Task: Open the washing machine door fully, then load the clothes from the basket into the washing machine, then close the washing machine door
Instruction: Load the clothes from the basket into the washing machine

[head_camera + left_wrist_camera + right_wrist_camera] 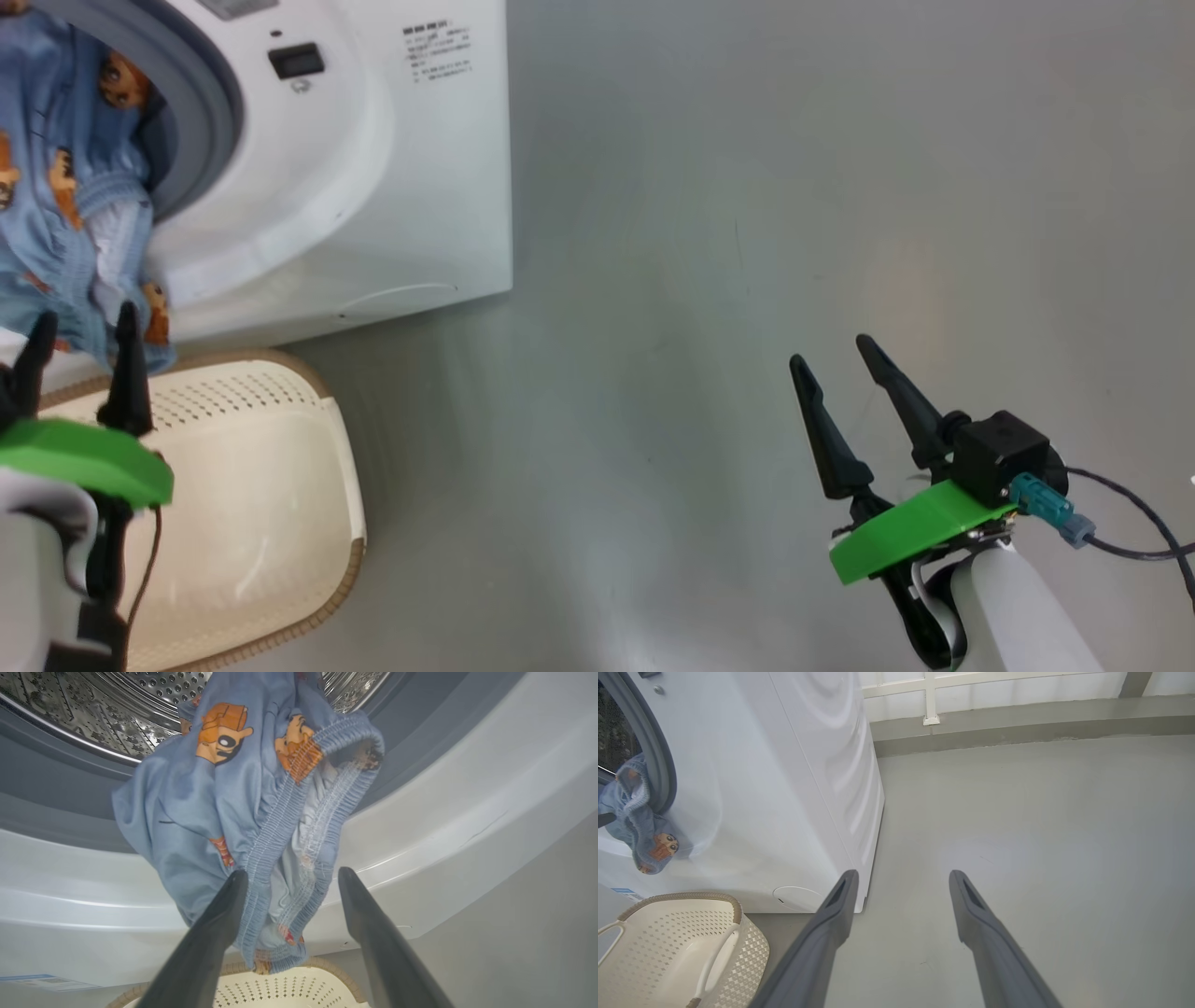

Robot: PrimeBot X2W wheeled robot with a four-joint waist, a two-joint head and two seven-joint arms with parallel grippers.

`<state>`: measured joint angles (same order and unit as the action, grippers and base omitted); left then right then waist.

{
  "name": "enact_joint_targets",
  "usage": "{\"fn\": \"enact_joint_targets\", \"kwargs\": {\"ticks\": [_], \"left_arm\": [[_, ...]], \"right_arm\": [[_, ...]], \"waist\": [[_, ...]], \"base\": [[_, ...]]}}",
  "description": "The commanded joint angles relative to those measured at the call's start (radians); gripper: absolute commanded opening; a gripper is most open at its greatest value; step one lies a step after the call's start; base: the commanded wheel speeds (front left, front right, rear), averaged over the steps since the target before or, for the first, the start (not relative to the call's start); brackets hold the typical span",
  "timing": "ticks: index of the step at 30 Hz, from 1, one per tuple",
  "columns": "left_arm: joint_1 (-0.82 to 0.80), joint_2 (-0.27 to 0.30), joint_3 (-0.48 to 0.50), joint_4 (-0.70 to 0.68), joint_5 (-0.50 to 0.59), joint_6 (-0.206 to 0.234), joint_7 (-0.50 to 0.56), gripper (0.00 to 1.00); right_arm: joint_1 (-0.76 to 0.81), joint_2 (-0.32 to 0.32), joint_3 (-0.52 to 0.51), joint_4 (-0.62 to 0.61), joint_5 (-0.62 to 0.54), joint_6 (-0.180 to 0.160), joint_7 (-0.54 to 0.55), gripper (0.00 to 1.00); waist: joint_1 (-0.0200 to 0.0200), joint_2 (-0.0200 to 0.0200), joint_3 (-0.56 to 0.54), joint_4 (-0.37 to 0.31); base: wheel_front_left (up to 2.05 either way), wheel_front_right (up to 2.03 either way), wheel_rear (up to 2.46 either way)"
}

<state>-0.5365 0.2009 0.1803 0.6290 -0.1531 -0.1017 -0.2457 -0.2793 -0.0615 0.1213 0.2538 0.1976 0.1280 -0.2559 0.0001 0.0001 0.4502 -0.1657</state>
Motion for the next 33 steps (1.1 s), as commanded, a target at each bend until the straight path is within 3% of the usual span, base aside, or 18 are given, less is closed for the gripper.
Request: {"fn": "enact_joint_targets", "kwargs": {"ticks": [1, 6, 17, 24, 25, 26, 27, 33], "left_arm": [[-0.037, 0.046, 0.02, 0.006, 0.008, 0.004, 0.001, 1.0], [-0.115, 0.059, 0.013, 0.091, 0.004, 0.008, 0.001, 1.0], [-0.252, 0.077, 0.046, 0.238, -0.032, 0.075, 0.004, 1.0], [-0.305, 0.082, 0.059, 0.289, -0.061, 0.066, -0.004, 1.0], [-0.309, 0.083, 0.061, 0.293, -0.065, 0.064, -0.006, 0.81], [-0.313, 0.085, 0.06, 0.296, -0.066, 0.063, -0.007, 0.37], [-0.315, 0.087, 0.055, 0.294, -0.061, 0.063, -0.01, 0.0], [-0.304, 0.094, 0.027, 0.244, -0.021, 0.074, -0.015, 0.0]], "right_arm": [[-0.007, 0.007, 0.027, -0.022, 0.015, 0.003, -0.006, 1.0], [-0.018, 0.008, 0.028, -0.021, 0.019, 0.003, -0.006, 1.0], [-0.03, 0.01, 0.031, -0.015, 0.023, 0.003, -0.006, 1.0], [-0.037, 0.01, 0.034, -0.011, 0.026, 0.003, -0.006, 1.0], [-0.038, 0.01, 0.034, -0.011, 0.027, 0.003, -0.006, 1.0], [-0.039, 0.01, 0.034, -0.011, 0.027, 0.003, -0.006, 1.0], [-0.039, 0.01, 0.033, -0.011, 0.027, 0.003, -0.006, 1.0], [-0.036, 0.011, 0.027, -0.007, 0.026, 0.003, -0.006, 1.0]], "waist": [[-0.0001, -0.0001, 0.02, -0.003], [-0.0001, -0.0001, 0.046, -0.01], [-0.0001, -0.0001, 0.081, -0.021], [-0.0001, -0.0001, 0.096, -0.026], [-0.0001, -0.0001, 0.098, -0.027], [-0.0001, -0.0001, 0.099, -0.027], [-0.0001, -0.0001, 0.099, -0.026], [-0.0001, -0.0001, 0.094, -0.015]], "base": [[0.0, 0.0, 0.0], [0.0, 0.0, 0.0], [0.0, 0.0, 0.0], [0.0, 0.0, 0.0], [0.0, 0.0, 0.0], [0.0, 0.0, 0.0], [0.0, 0.0, 0.0], [0.0, 0.0, 0.0]]}}
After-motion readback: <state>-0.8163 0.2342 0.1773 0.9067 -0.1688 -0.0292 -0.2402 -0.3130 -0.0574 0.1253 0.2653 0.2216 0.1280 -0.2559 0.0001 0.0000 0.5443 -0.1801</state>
